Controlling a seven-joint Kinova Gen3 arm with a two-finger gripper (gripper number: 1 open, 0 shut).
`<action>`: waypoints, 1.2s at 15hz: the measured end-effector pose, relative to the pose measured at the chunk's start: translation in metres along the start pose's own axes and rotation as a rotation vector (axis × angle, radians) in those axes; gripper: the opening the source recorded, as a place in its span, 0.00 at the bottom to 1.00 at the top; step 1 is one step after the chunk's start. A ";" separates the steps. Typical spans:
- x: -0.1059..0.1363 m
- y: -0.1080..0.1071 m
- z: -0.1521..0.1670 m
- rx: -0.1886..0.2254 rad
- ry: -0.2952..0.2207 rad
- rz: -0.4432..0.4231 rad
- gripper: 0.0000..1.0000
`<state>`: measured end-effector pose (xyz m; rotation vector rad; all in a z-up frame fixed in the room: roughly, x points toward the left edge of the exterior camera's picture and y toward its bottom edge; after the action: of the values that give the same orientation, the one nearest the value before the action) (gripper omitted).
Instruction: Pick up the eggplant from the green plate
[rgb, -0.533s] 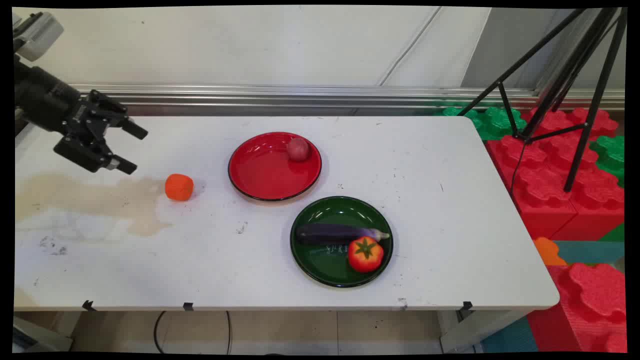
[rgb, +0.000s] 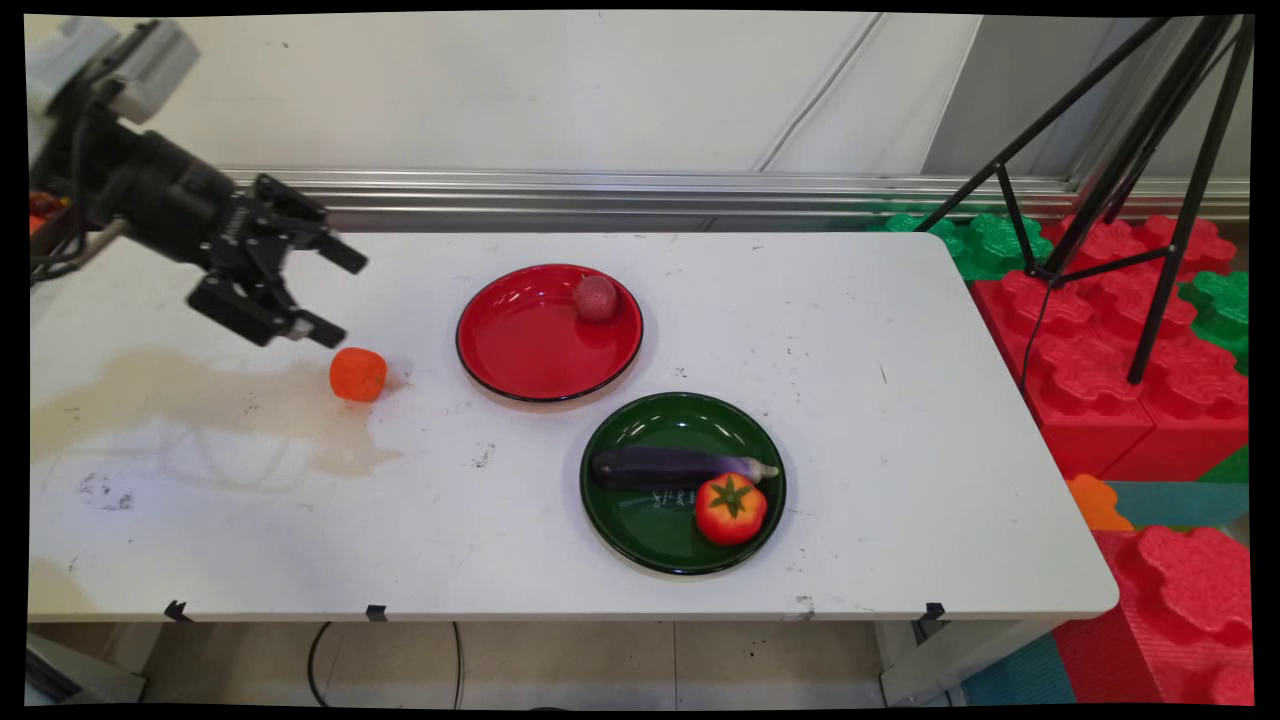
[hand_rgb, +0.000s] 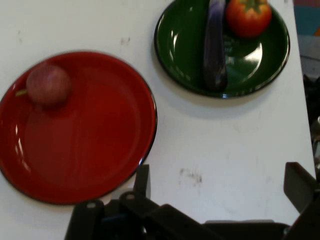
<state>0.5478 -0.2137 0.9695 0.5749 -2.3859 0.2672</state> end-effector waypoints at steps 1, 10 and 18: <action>0.007 0.001 0.007 -0.003 0.007 0.008 1.00; 0.058 0.010 0.085 -0.037 0.024 0.076 1.00; 0.094 0.018 0.161 -0.071 -0.002 0.107 1.00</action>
<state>0.3854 -0.2828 0.9074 0.4152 -2.4214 0.2277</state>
